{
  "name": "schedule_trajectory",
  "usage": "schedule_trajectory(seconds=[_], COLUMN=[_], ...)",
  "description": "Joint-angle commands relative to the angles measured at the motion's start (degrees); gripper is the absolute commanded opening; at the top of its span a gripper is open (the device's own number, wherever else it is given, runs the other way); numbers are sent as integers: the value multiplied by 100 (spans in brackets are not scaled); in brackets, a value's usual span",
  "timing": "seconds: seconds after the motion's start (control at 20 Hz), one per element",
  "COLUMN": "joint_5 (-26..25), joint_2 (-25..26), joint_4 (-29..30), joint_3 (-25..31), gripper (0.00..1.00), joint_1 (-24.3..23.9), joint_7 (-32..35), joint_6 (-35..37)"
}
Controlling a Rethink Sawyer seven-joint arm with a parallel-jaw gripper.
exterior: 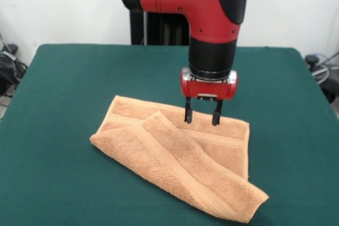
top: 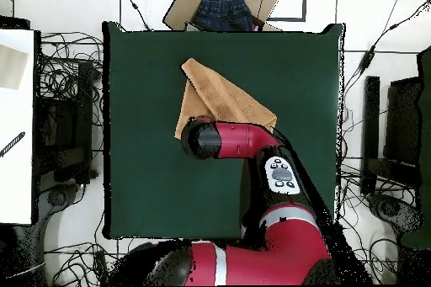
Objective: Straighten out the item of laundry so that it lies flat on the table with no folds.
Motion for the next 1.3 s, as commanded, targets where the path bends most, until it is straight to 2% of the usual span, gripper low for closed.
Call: schedule_trajectory(seconds=[0.05, 0.4, 0.75, 1.3], joint_5=[-373, -428, -503, -537], joint_2=[287, 668, 1121, 1309], joint_4=[42, 171, 61, 21], joint_3=[197, 434, 533, 507], gripper=[100, 100, 100, 100], joint_1=[76, -183, -311, -320], joint_7=[332, 320, 318, 380], joint_6=[-367, -566, -848, -1075])
